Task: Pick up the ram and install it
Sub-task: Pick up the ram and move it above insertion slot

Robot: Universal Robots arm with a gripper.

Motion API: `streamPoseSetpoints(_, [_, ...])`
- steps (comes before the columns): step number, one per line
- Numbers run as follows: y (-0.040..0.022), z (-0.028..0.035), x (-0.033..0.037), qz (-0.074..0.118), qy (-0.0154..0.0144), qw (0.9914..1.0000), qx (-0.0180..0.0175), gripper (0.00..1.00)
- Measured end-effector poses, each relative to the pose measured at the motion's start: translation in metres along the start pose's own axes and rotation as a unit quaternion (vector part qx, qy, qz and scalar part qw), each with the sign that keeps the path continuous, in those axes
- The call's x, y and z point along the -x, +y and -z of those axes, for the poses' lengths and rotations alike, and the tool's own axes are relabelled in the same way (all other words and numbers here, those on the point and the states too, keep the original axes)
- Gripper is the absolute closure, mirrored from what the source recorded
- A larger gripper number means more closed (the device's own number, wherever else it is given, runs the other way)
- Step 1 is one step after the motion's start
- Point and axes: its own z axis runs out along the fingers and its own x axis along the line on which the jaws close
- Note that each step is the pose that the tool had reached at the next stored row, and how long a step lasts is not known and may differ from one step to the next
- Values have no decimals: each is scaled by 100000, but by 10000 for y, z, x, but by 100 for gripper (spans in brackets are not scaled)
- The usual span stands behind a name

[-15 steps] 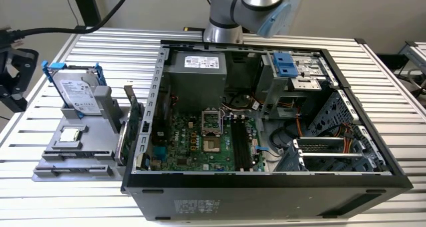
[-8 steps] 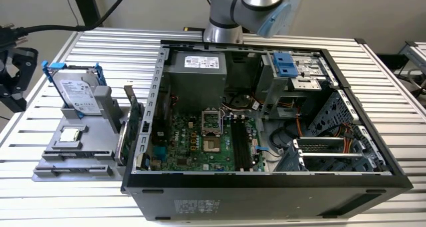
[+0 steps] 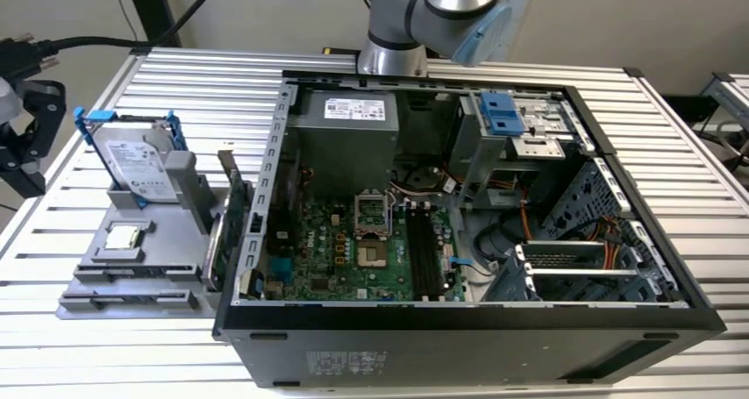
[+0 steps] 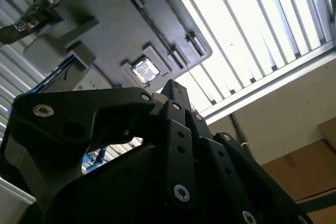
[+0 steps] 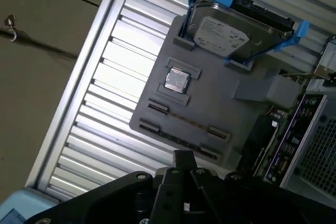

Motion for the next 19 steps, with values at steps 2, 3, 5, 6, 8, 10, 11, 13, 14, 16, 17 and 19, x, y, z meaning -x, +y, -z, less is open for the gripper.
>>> streamPoseSetpoints(2, [0,0,0,1709,81,99985,27,100])
streamPoseSetpoints(3, [0,0,0,2669,124,99964,43,100])
streamPoseSetpoints(5, [0,0,0,4486,205,99899,72,100])
streamPoseSetpoints(6, [0,0,0,5261,245,99861,83,100])
streamPoseSetpoints(8, [0,0,0,7054,324,99750,114,100])
streamPoseSetpoints(10, [0,0,0,8873,402,99605,144,100])
streamPoseSetpoints(11, [0,0,0,9789,448,99519,158,100])
streamPoseSetpoints(13, [0,0,0,11521,531,99333,185,100])
streamPoseSetpoints(14, [0,0,0,12467,573,99218,200,100])
streamPoseSetpoints(16, [0,0,0,14276,656,98973,230,100])
streamPoseSetpoints(17, [0,0,0,15179,693,98839,239,100])
streamPoseSetpoints(19, [0,0,0,16938,778,98552,268,100])
